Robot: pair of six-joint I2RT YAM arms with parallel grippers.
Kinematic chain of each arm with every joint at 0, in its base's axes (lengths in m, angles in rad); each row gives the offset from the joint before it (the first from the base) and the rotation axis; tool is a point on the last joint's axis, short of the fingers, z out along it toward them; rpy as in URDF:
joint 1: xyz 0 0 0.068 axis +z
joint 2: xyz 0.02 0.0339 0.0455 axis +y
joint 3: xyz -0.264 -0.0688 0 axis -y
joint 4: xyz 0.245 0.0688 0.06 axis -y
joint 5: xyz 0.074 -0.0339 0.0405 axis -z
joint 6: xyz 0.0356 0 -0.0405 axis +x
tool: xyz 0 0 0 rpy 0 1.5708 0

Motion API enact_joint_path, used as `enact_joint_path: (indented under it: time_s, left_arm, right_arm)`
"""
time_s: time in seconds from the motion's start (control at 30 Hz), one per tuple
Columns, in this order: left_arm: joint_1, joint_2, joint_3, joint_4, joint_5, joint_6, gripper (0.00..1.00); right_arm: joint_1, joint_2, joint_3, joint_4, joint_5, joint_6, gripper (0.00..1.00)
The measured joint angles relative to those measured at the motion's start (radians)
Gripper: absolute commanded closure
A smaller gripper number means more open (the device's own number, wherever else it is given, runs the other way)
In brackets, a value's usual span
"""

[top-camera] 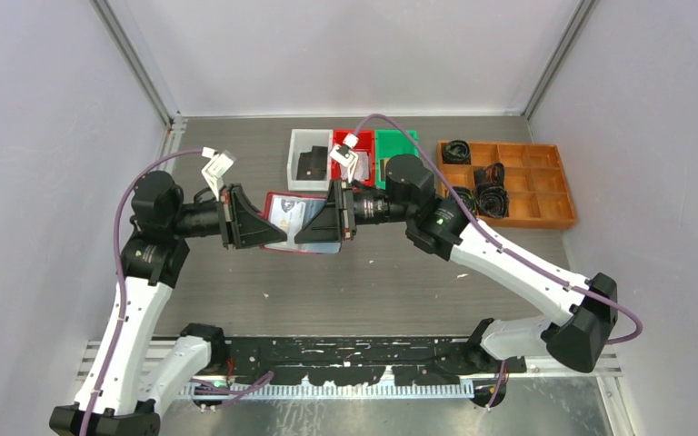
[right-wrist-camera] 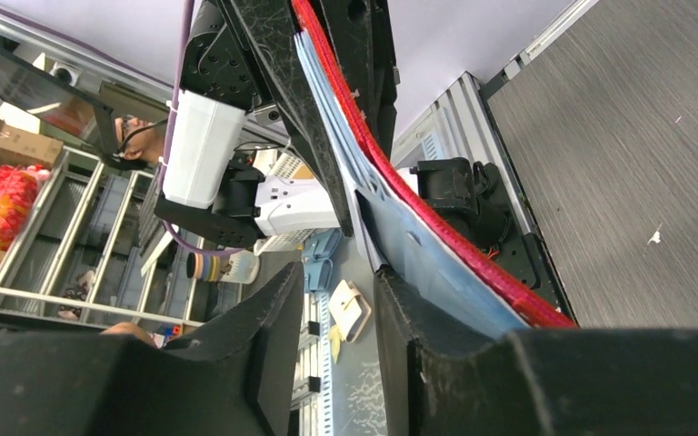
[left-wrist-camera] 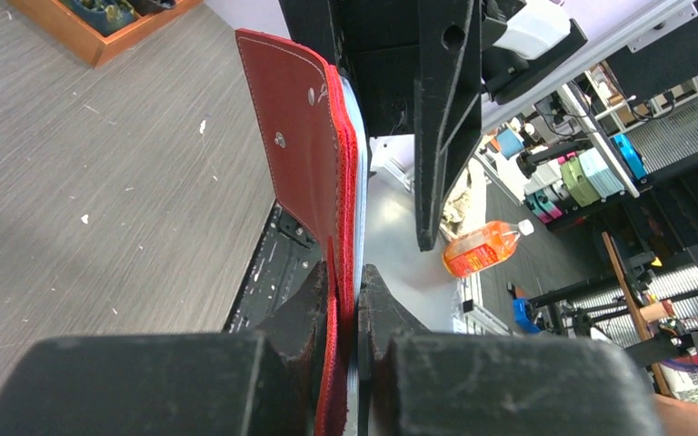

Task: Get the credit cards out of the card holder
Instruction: Remove the credit card from the card holder.

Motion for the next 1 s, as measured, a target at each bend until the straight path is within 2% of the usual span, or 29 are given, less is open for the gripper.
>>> enact_joint_path:
  time_s: [0.1,0.2,0.3,0.37,0.5,0.7,1.0]
  left_arm:
    - [-0.001,-0.011,-0.007,0.003,0.004,0.005,0.85]
    - [-0.001,-0.016,-0.008,0.007,0.013,0.008,0.73]
    - [-0.015,-0.015,-0.009,0.007,0.039,0.011,0.66]
    - [-0.024,-0.013,-0.01,0.006,0.054,0.01,0.66]
    - [-0.03,-0.008,-0.01,0.006,0.071,0.01,0.69]
    - [-0.032,-0.006,-0.01,0.005,0.091,0.009,0.81]
    - [-0.039,-0.007,-0.01,-0.006,0.093,0.008,0.92]
  right_arm:
    - [0.003,0.0,0.003,-0.004,0.002,-0.01,0.69]
    - [0.008,0.002,0.003,0.002,0.005,-0.008,0.78]
    - [0.012,0.018,0.003,0.055,0.026,0.011,0.86]
    - [0.012,0.026,-0.001,0.098,0.04,0.024,0.91]
    - [0.011,0.026,-0.011,0.153,0.051,0.041,0.99]
    - [0.012,0.014,-0.032,0.176,0.053,0.042,0.99]
    - [0.019,-0.034,-0.117,0.267,0.066,0.057,0.99]
